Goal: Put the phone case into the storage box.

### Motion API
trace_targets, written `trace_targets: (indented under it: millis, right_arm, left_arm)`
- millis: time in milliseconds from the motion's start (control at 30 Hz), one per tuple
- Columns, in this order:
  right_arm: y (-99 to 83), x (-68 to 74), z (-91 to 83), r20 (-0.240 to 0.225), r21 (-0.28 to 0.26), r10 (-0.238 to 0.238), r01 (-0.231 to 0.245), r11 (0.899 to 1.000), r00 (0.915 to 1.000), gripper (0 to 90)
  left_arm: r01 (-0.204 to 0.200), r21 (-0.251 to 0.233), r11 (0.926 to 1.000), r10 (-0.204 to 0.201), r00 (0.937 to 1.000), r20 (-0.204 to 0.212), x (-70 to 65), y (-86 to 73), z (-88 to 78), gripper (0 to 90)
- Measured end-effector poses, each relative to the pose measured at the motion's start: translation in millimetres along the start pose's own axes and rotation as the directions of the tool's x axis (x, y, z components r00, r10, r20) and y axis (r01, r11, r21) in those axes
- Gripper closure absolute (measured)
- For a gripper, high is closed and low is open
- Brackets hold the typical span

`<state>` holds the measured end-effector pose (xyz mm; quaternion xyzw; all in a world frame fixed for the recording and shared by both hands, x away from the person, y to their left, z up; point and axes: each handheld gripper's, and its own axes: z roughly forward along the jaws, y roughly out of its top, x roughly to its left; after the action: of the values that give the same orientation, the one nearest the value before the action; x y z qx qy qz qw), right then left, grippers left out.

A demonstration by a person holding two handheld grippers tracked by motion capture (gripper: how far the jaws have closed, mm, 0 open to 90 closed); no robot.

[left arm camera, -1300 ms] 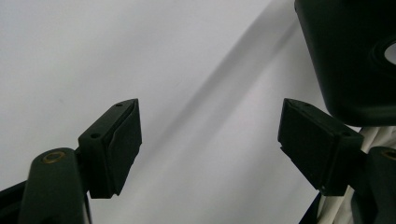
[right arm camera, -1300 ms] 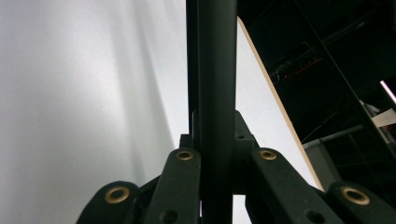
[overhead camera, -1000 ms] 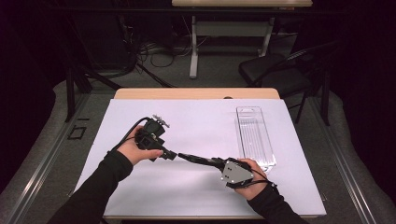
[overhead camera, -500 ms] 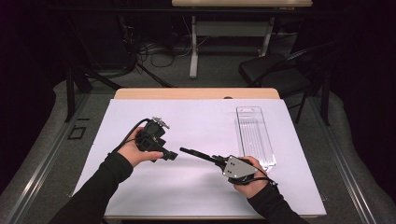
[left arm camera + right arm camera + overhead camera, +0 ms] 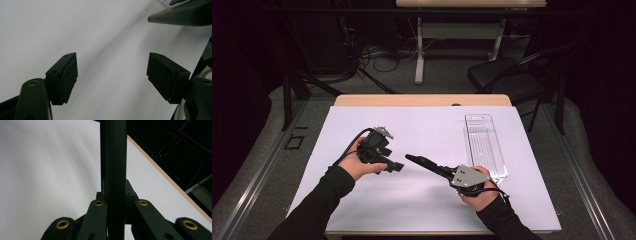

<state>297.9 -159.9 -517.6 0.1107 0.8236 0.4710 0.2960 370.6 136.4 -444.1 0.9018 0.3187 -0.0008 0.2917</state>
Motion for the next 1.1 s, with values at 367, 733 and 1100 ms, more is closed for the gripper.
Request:
trace_targets:
  millis: [367, 733, 1100]
  right_arm:
    - [0.3, -3.8, 0.7, -0.041, -0.037, 0.093, -0.095, 0.995, 0.9948, 86.3]
    - [-0.5, -5.5, 1.7, -0.058, -0.056, 0.154, -0.158, 0.986, 0.9863, 86.3]
    - [-2.0, -6.4, 2.1, -0.060, -0.063, 0.187, -0.191, 0.980, 0.9804, 86.3]
  left_arm:
    - [-0.027, -0.082, 0.9963, 0.028, 0.9996, 0.009, -6.8, 5.1, -4.1, 33.0]
    - [-0.043, -0.146, 0.9884, 0.047, 0.9986, 0.023, -14.1, 8.8, -5.0, 34.7]
    - [-0.050, -0.197, 0.9791, 0.056, 0.9980, 0.028, -18.6, 7.7, -7.0, 43.7]
